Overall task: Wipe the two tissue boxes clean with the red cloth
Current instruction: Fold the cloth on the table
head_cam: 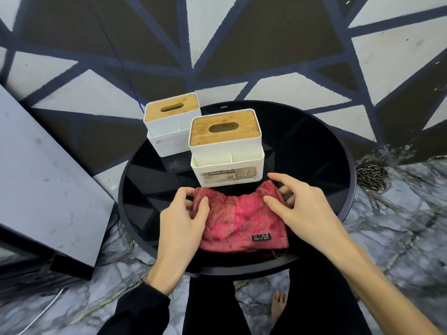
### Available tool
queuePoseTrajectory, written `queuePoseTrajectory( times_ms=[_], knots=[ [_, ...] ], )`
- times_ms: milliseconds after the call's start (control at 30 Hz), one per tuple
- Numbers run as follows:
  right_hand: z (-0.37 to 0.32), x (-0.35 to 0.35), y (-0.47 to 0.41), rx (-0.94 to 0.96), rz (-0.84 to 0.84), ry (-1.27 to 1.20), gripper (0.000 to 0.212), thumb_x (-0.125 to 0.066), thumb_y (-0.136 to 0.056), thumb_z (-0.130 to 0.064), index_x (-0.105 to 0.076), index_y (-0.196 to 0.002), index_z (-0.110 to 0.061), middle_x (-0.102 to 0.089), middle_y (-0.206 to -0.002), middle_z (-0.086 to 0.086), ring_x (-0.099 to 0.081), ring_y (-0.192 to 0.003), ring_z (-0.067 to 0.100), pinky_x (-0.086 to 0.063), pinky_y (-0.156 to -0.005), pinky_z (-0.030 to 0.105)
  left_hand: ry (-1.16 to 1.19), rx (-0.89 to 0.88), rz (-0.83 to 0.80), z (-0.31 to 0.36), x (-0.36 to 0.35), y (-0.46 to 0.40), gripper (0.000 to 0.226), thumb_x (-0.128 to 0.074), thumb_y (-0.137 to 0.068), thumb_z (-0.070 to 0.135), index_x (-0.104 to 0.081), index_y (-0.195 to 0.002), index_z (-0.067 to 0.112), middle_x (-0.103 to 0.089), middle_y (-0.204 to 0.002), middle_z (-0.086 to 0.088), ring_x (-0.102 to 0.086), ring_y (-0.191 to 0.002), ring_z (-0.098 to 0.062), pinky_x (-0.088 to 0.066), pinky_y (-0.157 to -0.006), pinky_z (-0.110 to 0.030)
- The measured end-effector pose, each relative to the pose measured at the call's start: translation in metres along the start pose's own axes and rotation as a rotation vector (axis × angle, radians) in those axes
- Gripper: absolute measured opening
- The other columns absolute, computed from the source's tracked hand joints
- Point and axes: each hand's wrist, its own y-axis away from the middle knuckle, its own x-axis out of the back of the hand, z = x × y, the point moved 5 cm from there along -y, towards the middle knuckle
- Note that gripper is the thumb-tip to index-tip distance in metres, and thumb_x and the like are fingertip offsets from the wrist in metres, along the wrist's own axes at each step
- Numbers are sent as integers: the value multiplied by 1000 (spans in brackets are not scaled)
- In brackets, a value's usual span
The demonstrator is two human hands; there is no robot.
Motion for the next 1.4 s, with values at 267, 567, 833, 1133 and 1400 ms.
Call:
queuePoseTrajectory(
  times_ms=[267, 567, 833, 1133, 1400],
  knots=[
    [5, -1, 7, 33, -26, 102, 47, -72, -96, -30, -61, -141, -40, -58, -89, -14, -57, -76, -2, -40, -71, 8, -238, -135, -35, -2, 7, 5, 28, -69, -101, 30, -62, -125, 44, -60, -89, 9, -57, -69, -7, -42, -67, -20],
    [8, -5, -5, 95, -82, 155, 52, -69, -98, -30, -56, -148, -33, -46, -88, -11, -50, -78, 3, -37, -74, 6, -382, -176, -74, -8, 11, 3, 21, -62, -98, 54, -66, -118, 49, -53, -94, 15, -58, -76, -3, -47, -68, -28],
    [10, 4, -18, 55, 62, 33, 68, -74, -91, -45, -50, -153, -29, -54, -118, -11, -57, -95, 2, -40, -76, 11, -243, -168, -68, -9, 11, -21, 64, -66, -89, 59, -51, -147, 36, -49, -115, 19, -56, -91, 1, -46, -74, -23],
    [-9, 4, -70, 112, -107, 16, 109, -77, -84, -56, -11, -167, -29, -36, -160, -4, -40, -143, 11, -42, -116, 41, -59, -244, -238, 14, 7, -78, 96, -82, -85, 52, -28, -162, 29, -45, -151, 12, -49, -127, 13, -44, -104, -15],
    [-22, 0, -99, 209, -305, -79, 99, -83, -86, -35, -10, -129, -86, -48, -131, -48, -48, -124, -19, -43, -103, 9, -51, -311, -406, 13, 2, -122, 108, -87, -69, 70, -31, -158, 45, -49, -153, 20, -46, -141, 1, -48, -116, -43]
  ],
)
